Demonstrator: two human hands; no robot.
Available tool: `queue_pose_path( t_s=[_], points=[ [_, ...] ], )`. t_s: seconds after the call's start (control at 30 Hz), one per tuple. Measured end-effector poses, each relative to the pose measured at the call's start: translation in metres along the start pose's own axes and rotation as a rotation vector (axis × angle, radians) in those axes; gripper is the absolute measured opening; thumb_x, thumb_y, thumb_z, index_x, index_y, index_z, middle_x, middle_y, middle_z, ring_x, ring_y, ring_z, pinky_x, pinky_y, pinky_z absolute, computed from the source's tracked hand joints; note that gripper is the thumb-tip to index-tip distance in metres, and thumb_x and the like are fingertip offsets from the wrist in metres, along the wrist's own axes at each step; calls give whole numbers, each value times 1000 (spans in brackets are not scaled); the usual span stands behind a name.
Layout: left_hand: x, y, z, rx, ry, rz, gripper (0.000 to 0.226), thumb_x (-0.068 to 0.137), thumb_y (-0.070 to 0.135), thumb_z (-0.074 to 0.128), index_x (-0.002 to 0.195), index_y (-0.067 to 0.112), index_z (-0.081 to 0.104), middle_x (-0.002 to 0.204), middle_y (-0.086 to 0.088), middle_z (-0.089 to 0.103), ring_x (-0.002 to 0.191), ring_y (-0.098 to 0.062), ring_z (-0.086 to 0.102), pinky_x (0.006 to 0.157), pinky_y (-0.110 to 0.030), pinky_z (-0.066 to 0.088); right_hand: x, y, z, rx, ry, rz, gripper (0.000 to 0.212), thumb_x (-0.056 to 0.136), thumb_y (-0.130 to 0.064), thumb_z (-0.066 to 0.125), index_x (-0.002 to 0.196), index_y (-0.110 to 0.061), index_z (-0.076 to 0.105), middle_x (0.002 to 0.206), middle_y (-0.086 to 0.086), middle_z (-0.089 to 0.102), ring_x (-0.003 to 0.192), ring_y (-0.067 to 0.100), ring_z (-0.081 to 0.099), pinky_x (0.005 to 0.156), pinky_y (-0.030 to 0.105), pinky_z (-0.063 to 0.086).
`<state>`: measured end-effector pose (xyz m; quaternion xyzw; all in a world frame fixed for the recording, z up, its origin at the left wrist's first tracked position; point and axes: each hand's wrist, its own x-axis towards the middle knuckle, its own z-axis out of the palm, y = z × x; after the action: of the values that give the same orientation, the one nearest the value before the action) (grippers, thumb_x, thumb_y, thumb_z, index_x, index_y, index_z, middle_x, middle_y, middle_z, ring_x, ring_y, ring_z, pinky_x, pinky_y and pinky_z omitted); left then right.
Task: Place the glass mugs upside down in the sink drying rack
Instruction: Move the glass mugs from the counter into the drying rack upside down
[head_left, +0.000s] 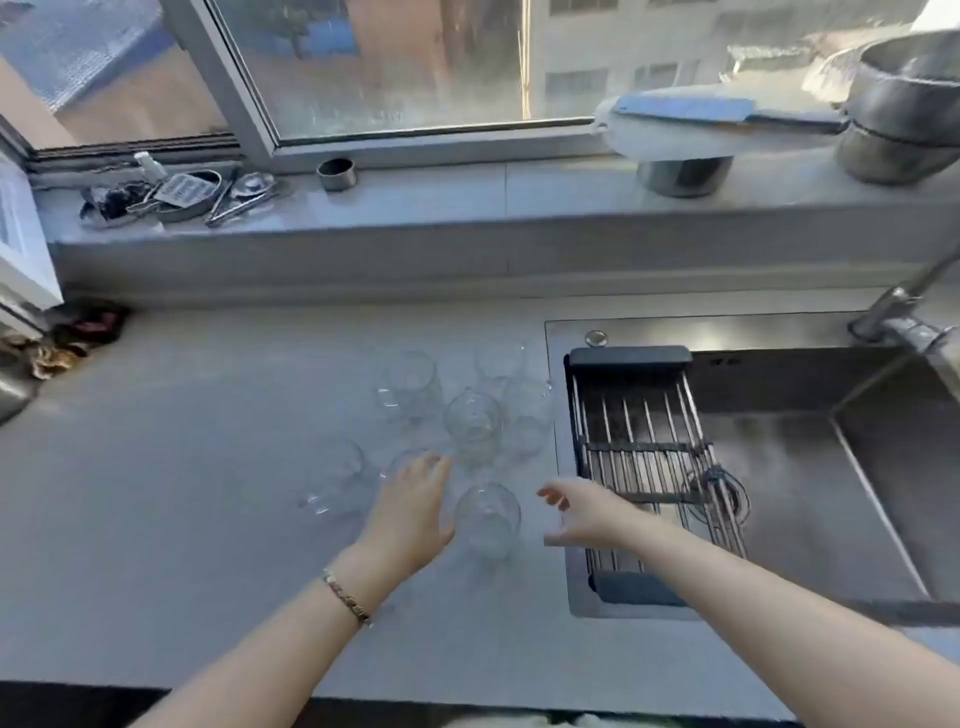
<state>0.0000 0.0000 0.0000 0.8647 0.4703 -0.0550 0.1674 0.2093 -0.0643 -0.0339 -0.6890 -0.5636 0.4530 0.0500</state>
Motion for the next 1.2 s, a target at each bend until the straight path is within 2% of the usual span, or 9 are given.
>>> queue_pose_path(
  t_s=[0.1,0.23,0.43,0.57,0.67,0.8,0.93,1.07,1.2],
  points=[
    [8,-20,4,36,-70,-93,74,81,32,65,142,12,28,148,-12,30,135,-31,35,111,-36,30,11,-12,25,105,-28,-11,78,71,-24,78,138,-15,38,133,2,48,123,17,46,100,26,38],
    [24,-33,8,35,-180,-149,88,82,38,64,149,17,11,156,-13,13,142,-30,22,114,-37,24,29,-18,56,326,130,-41,75,54,-21,86,121,-17,54,114,-2,57,113,15,54,94,32,48],
    [30,-37,16,-90,-105,-232,83,75,31,70,145,21,27,137,-9,39,124,-28,42,103,-32,35,31,-12,76,439,279,-24,75,55,-21,84,118,-34,46,116,-7,57,114,13,54,94,24,43],
    [17,-12,11,-114,-6,-251,79,65,34,75,136,25,43,123,-6,49,112,-30,50,93,-37,42,12,3,63,529,322,82,71,58,-22,84,119,-20,47,114,-4,51,108,8,49,86,17,36],
    [12,23,8,-139,84,-159,80,51,46,72,127,24,56,113,-9,57,104,-32,57,88,-40,42,-13,30,31,599,372,180,74,59,-33,78,124,-18,46,120,-5,48,112,10,47,92,23,35],
    [33,76,2,-236,29,-58,84,54,50,70,132,27,50,116,-4,52,108,-25,52,95,-34,35,-36,74,-31,686,361,339,58,80,-30,69,128,-18,39,111,-8,47,106,15,50,83,34,49],
    [67,119,8,-318,48,9,79,62,38,78,134,24,48,116,-5,50,109,-25,49,92,-28,35,-24,119,-82,566,425,533,67,78,-44,66,130,-12,39,120,4,52,100,20,52,76,32,42],
    [90,144,15,-356,30,-15,80,68,37,77,138,28,40,121,-1,44,114,-18,42,85,-18,32,24,142,-116,367,352,632,92,69,-67,58,139,-12,34,138,6,50,111,28,58,91,35,46],
    [105,154,18,-349,53,-55,81,67,37,77,139,29,39,121,0,44,114,-17,43,87,-22,38,78,133,-129,175,248,635,89,69,-72,52,133,-10,43,122,11,62,102,30,65,85,34,52]
  ],
)
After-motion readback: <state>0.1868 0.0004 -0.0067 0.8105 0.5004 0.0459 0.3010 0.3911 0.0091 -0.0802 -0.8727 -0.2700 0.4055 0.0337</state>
